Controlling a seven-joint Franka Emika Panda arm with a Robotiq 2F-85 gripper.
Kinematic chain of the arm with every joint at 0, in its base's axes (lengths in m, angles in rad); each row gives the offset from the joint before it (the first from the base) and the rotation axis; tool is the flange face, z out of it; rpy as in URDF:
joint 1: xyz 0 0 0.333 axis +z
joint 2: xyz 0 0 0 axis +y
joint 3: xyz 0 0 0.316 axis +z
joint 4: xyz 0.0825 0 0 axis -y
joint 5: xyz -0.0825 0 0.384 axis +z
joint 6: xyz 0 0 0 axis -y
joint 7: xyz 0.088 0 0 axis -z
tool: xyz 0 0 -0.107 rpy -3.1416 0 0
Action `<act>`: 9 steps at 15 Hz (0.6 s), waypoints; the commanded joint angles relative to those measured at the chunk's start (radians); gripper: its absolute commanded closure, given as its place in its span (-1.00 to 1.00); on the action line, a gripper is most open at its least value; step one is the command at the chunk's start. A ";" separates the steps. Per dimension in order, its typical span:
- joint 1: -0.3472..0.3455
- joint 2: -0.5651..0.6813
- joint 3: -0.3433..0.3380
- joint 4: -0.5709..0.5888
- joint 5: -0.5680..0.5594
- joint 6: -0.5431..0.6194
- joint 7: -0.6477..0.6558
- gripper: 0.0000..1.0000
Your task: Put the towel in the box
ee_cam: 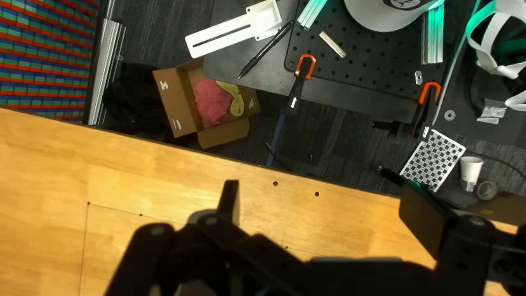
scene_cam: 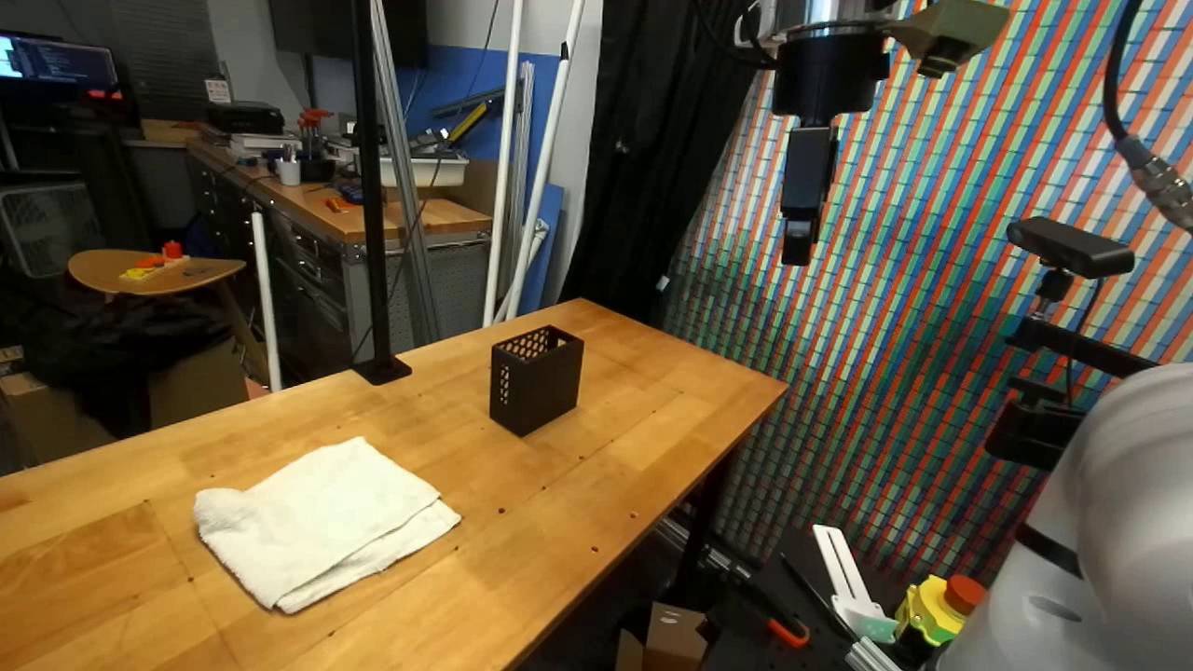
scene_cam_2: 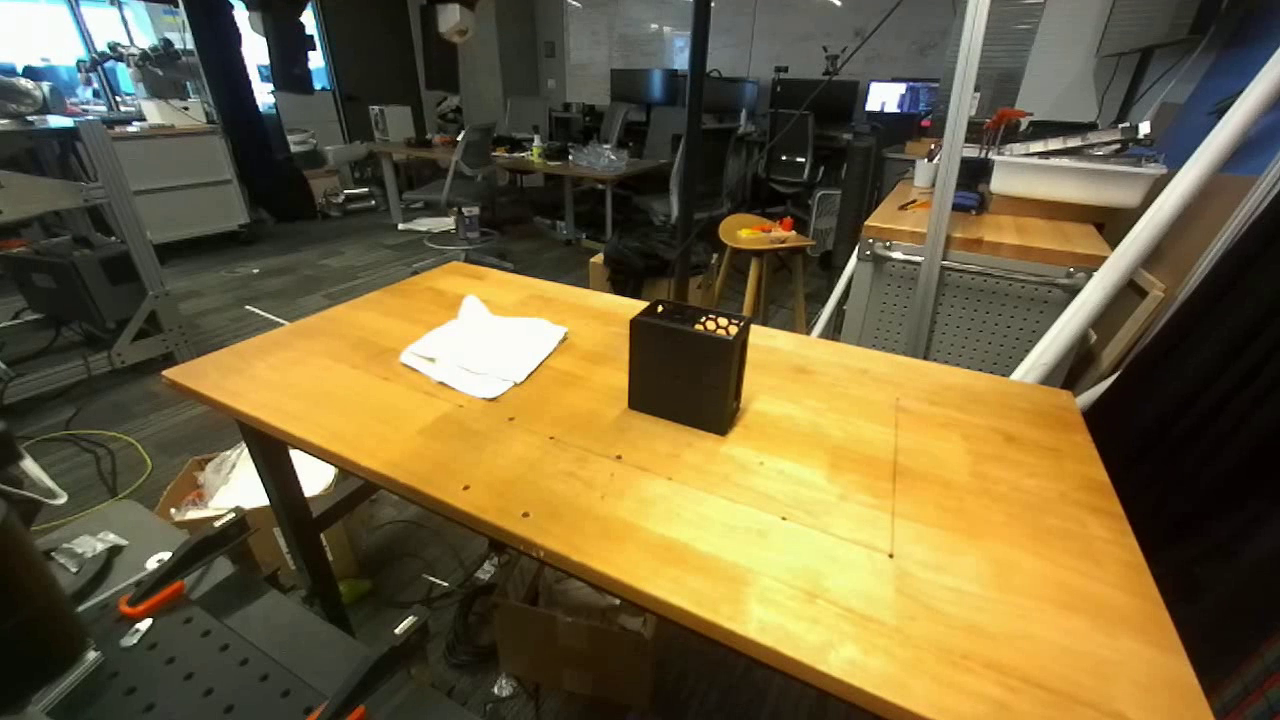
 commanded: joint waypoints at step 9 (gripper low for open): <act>0.119 -0.013 0.054 -0.044 0.066 0.037 0.021 -1.00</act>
